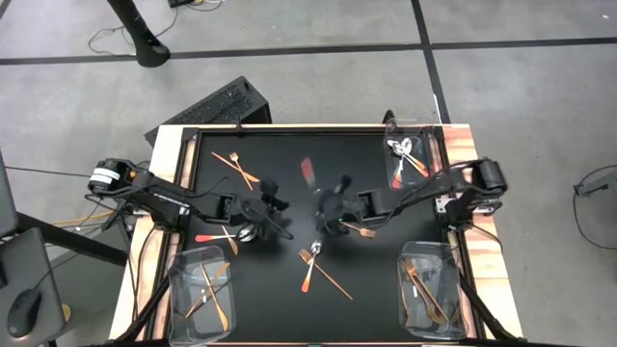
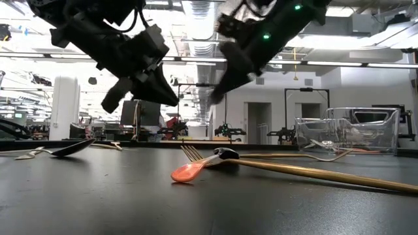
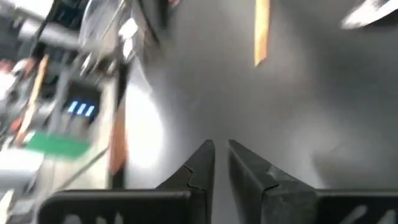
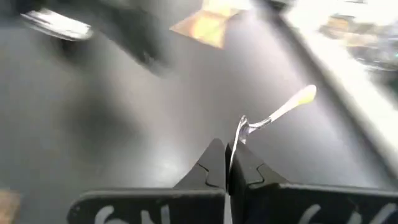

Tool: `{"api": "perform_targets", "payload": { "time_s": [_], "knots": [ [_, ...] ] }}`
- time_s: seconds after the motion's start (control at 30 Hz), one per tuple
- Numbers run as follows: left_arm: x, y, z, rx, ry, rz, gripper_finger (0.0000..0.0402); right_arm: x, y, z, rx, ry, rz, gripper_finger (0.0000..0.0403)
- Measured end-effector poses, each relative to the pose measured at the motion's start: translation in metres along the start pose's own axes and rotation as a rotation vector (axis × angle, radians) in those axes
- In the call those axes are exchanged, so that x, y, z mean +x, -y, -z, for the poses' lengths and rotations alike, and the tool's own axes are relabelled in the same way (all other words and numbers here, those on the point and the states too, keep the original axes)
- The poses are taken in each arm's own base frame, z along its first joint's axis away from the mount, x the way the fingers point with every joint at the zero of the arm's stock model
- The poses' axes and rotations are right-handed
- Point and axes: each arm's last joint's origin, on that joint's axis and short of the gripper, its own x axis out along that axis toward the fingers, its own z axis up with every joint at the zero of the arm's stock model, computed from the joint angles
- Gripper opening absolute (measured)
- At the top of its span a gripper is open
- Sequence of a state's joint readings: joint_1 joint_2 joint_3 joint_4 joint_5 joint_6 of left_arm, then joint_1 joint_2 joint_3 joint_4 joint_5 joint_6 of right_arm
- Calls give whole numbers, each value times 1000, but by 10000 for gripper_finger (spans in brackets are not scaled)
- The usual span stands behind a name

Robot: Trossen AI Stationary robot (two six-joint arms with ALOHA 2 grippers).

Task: Sort silverware by color (type)
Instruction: Put the orange spoon into the top right transparent bin

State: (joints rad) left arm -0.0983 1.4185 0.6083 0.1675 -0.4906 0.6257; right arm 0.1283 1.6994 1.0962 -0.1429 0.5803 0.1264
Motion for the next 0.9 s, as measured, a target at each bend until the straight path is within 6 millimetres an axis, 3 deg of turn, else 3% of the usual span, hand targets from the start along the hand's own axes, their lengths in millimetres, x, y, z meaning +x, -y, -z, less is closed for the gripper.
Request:
{"api": "perform_targets", "payload": {
  "time_s": [0.17,0.37,0.67,0.9],
  "knots": [
    [5,-6,13,-37,-105,-37,59,-53,30,3,-8,-97,211,8],
    [7,-4,15,-114,-21,150,61,-94,66,17,69,-182,320,8],
    [7,-2,17,-161,-32,178,62,-113,101,41,336,-313,488,8],
    [7,-1,18,-171,-52,185,62,-118,116,53,272,-481,543,8]
  ]
}}
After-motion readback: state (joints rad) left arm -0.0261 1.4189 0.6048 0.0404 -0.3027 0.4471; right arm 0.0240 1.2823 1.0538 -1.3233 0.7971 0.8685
